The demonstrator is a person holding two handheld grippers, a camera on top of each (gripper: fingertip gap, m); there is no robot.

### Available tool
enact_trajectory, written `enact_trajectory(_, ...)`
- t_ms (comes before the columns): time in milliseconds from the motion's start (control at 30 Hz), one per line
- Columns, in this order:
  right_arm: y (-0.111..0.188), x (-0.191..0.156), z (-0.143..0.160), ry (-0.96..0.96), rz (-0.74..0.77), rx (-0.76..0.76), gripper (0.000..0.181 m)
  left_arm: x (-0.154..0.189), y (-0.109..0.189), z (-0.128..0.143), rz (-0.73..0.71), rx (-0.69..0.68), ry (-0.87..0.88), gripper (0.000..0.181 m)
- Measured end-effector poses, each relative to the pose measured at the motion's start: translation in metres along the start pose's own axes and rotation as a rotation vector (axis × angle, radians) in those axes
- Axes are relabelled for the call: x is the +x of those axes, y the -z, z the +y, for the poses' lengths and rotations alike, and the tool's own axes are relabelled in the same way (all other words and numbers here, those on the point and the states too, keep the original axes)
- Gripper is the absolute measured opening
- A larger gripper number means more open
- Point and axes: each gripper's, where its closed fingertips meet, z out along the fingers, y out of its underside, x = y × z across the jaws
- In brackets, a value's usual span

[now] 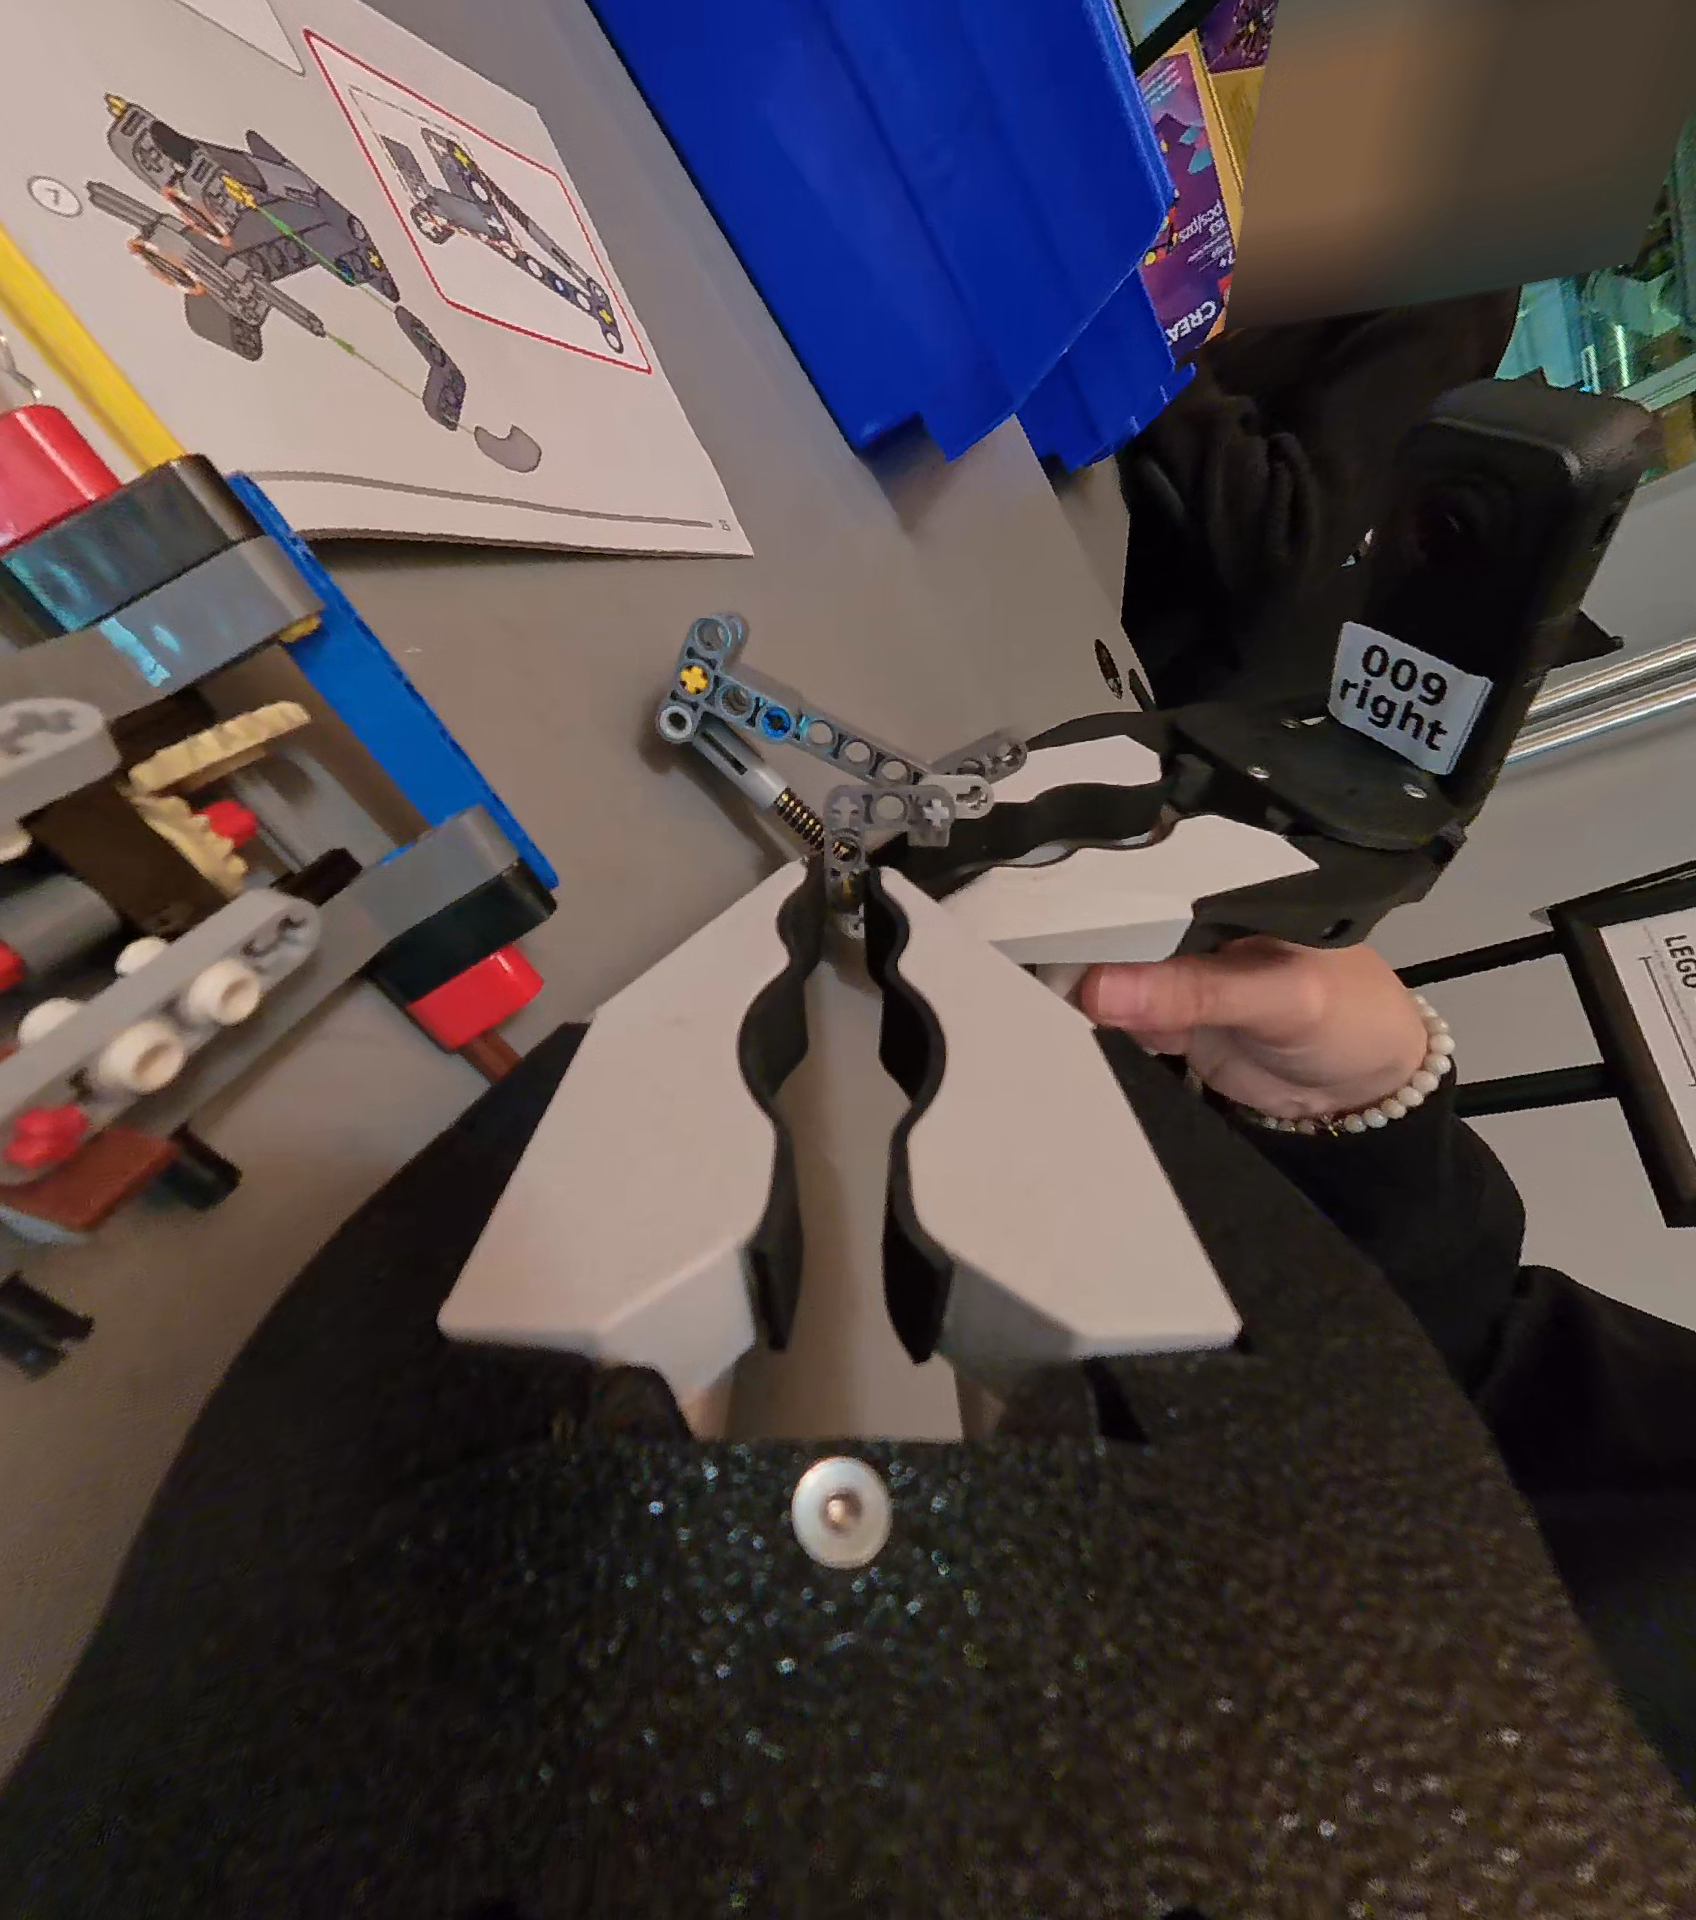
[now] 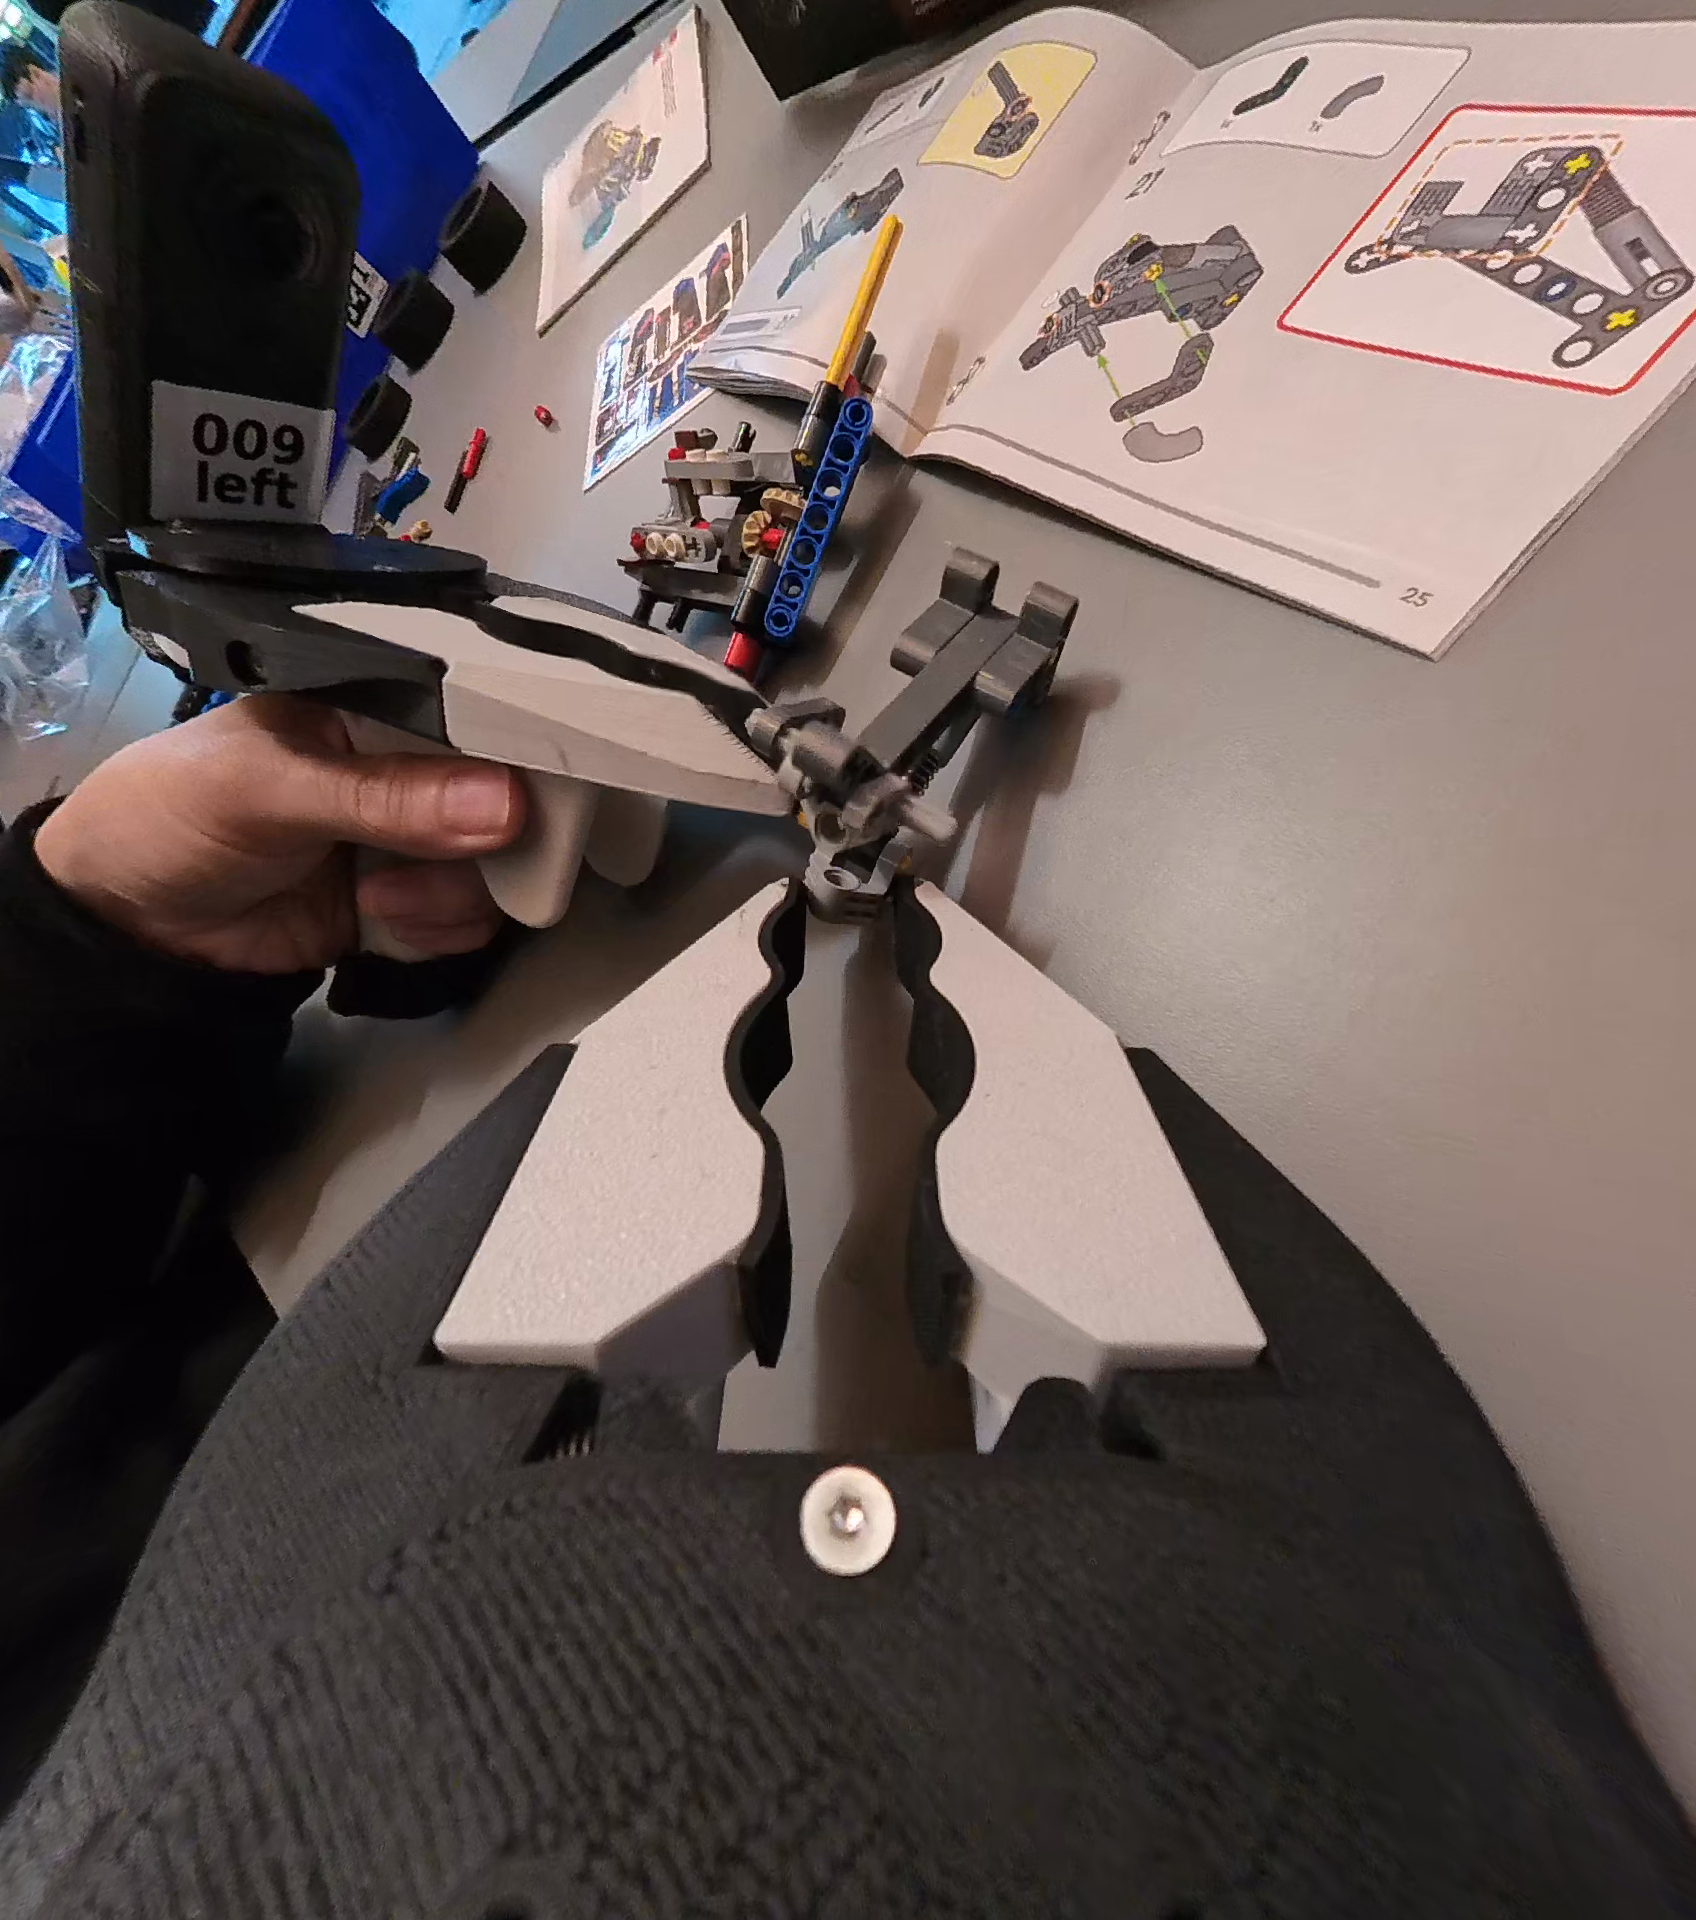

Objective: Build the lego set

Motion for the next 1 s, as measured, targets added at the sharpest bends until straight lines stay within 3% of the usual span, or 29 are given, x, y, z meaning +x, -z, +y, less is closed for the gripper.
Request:
enact_trajectory(233, -0.0004, 0.0004, 0.0002, -0.002, 0.000, -0.004, 0.016, -0.0001, -0.0002, 0.0003, -0.001, -0.004, -0.004, 0.004)
enact_trajectory(467, -0.0005, -0.0022, 0.0001, -0.021, -0.042, -0.008, 0.015, 0.0040, 0.0006, 0.0001, -0.006, -0.033, -0.123, 0.004)
enact_trajectory(867, -0.0054, 0.0044, 0.0042, 0.176, 0.134, -0.058, 0.015, -0.0053, -0.0009, 0.0054, -0.058, -0.044, -0.048, 0.004)
enact_trajectory(1000, -0.0045, 0.0048, 0.0030, 0.130, 0.104, -0.051, 0.015, -0.0041, -0.0027, 0.0033, -0.022, -0.019, 0.031, 0.004)
